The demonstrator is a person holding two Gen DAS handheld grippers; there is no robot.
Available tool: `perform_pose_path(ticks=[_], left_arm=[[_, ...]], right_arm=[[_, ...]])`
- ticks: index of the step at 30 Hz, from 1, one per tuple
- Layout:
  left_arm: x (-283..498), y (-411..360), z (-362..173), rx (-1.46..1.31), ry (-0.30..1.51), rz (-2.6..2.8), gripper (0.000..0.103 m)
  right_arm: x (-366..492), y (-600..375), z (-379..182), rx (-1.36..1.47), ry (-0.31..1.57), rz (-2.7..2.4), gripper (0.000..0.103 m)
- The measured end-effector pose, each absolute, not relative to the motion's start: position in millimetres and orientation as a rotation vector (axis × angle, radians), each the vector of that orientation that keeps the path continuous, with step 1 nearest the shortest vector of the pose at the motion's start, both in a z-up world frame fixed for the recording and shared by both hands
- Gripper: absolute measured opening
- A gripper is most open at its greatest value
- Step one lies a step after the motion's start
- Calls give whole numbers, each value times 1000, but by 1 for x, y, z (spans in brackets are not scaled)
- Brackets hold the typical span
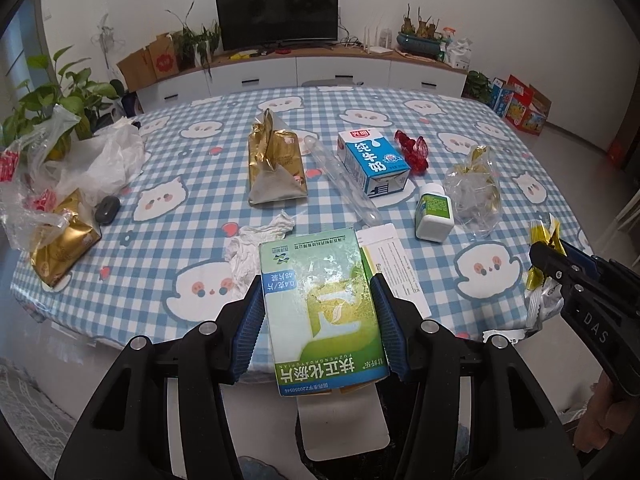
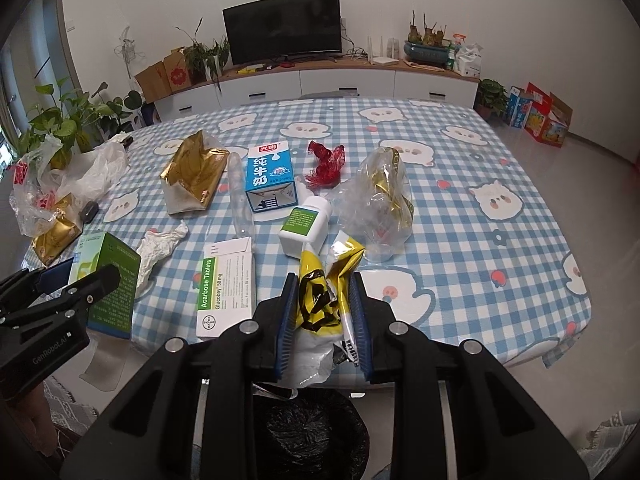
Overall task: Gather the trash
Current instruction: 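Lift the green box and yellow wrapper and carry both over the black trash bin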
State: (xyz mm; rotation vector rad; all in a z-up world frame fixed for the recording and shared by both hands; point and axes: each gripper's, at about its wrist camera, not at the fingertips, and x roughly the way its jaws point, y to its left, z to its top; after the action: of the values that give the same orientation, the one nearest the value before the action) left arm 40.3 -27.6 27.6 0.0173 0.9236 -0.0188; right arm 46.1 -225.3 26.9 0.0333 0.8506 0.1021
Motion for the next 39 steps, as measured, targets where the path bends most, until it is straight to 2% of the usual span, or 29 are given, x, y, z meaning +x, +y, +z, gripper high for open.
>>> perform_pose_path(ticks=[17, 26, 39], left_arm=[[-57, 6, 12, -36, 929, -5, 52], [-98, 20, -19, -46, 932, 2, 52], [-106, 39, -67, -68, 979, 26, 52]], right_arm=[[-39, -204, 41, 38, 810, 138, 25], [-69, -183, 8, 12, 847, 149, 25], [-76, -161, -51, -26, 911, 155, 25]])
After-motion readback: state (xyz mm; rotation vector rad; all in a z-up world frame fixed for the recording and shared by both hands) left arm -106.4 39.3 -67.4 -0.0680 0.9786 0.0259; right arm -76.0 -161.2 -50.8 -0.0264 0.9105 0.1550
